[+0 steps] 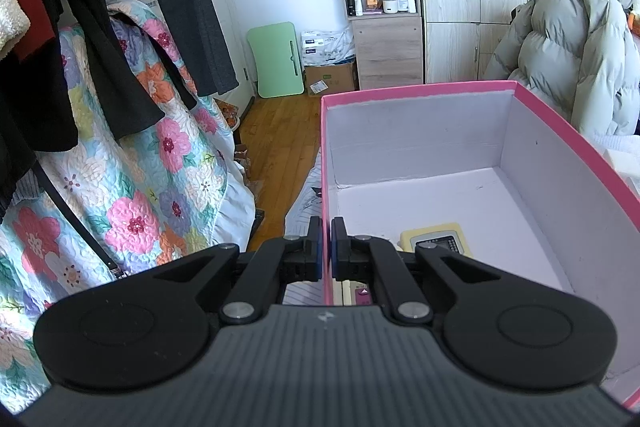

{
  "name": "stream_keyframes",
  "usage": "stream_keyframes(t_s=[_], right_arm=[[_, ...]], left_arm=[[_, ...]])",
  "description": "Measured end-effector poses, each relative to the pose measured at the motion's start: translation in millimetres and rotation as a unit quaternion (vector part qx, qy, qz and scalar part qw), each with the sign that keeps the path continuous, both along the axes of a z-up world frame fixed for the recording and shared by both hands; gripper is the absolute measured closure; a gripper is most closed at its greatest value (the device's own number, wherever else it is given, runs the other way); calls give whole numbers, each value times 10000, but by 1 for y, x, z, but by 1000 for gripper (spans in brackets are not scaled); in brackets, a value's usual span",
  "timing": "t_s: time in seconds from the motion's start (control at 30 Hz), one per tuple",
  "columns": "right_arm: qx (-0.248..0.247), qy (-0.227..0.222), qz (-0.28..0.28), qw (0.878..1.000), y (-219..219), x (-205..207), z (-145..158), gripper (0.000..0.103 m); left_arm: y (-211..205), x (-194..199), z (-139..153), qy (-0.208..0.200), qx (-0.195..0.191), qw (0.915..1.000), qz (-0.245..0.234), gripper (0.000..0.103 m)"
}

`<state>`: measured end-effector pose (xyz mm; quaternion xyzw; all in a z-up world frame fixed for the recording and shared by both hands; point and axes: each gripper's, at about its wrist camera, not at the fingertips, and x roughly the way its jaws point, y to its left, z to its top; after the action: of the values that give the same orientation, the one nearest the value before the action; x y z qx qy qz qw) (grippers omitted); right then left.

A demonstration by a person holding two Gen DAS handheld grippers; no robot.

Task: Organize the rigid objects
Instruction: 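Grasp the metal keys with the right gripper and drop them into the box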

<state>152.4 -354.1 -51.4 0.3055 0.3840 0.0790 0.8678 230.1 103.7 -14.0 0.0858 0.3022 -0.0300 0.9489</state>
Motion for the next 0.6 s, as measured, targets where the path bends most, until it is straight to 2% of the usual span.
stream_keyframes(t_s=[0.17, 0.37, 0.6], right_arm=[[338, -255, 405, 9983, 20, 3, 33, 98], [207, -623, 1241, 9901, 70, 22, 79, 98], [167, -464, 2181, 9747, 135, 59, 93, 97]], left_arm=[[0, 0, 1, -4, 8, 10000, -3, 100], [0, 0, 1, -3, 3, 10000, -1, 100], [-2, 2, 3, -6, 67, 10000, -13, 100]])
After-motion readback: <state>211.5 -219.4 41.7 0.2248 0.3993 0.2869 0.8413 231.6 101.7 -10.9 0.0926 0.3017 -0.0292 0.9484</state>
